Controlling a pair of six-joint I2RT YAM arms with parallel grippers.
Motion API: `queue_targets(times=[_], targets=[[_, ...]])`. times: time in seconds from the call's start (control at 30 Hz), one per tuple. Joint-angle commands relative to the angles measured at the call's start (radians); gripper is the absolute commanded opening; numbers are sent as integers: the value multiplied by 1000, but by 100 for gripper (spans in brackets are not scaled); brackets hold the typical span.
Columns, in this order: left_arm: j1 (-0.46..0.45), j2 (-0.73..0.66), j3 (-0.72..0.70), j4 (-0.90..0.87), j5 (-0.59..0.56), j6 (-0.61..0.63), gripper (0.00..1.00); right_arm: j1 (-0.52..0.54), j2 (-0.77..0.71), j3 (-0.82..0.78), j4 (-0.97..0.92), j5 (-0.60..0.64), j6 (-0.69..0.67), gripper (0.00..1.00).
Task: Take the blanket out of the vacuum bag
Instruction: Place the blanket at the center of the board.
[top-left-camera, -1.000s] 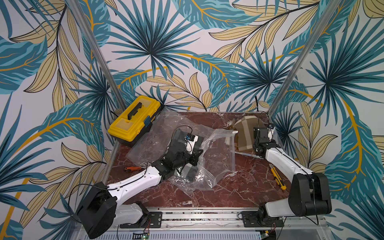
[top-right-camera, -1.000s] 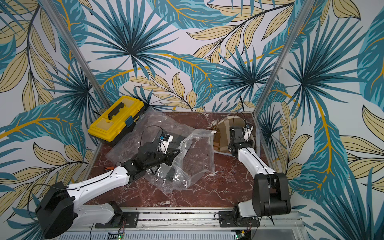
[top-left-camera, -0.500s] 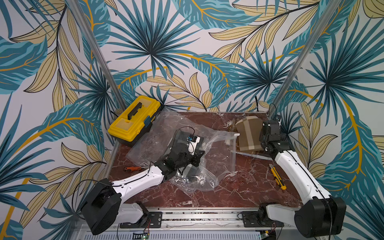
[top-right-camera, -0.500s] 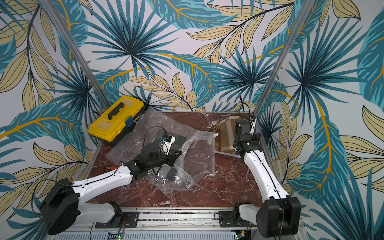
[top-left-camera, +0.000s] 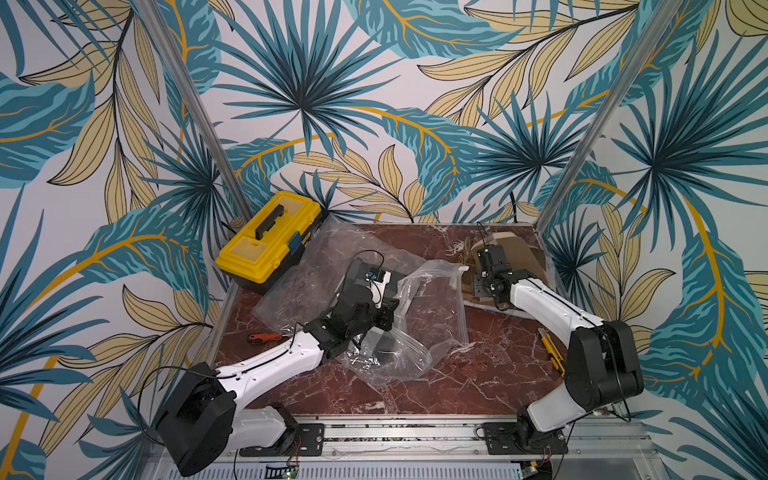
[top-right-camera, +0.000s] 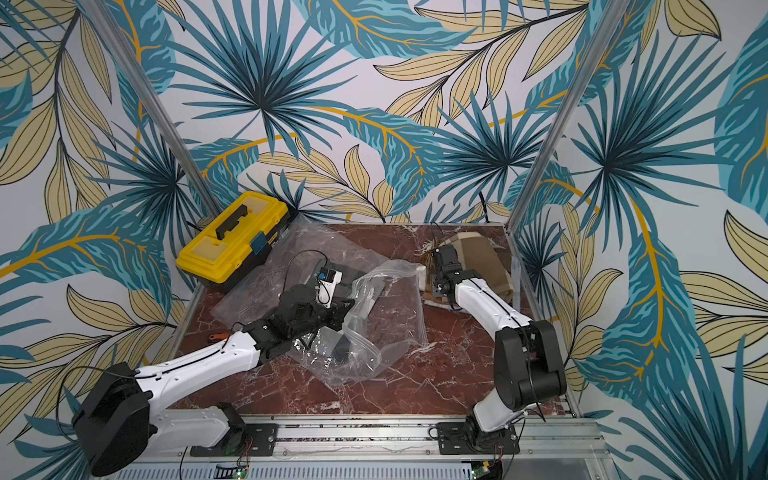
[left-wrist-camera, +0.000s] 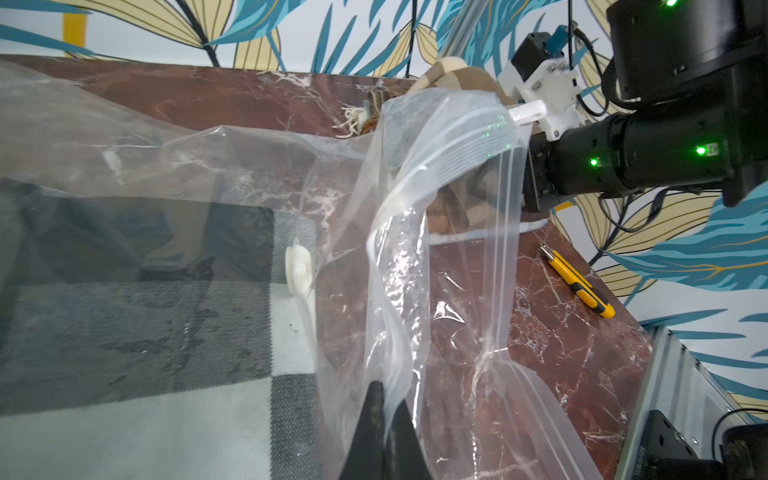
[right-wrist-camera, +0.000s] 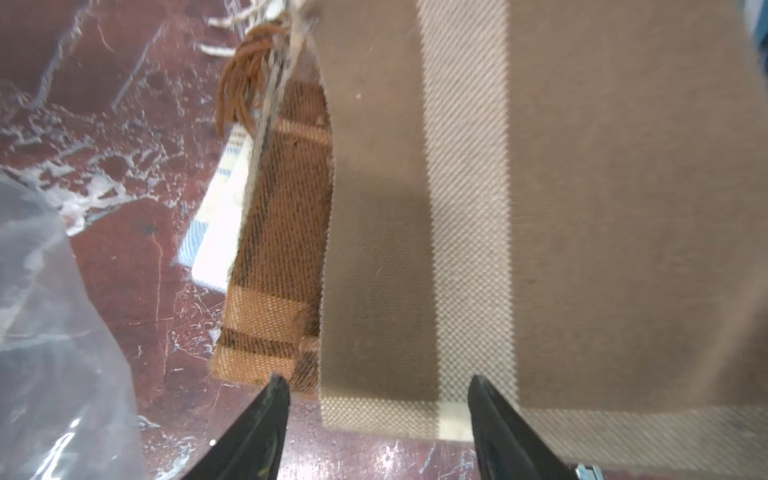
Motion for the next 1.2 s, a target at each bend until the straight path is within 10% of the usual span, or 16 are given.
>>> queue_targets(times=[0.0,0.53,0.97,1.17], targets=[[9,-30,17,-78,-35,-7,0,19,52,7,-6,79,-1,70],[10,-33,1,-61,-3,-1,0,20,131,25,-36,190,-4,67],[10,-42,-7,-72,13,-1,0,9,167,30,-46,145,11,0],[10,-54,-15,-80,10,-2,0,-38,84,63,-44,-66,70,0]])
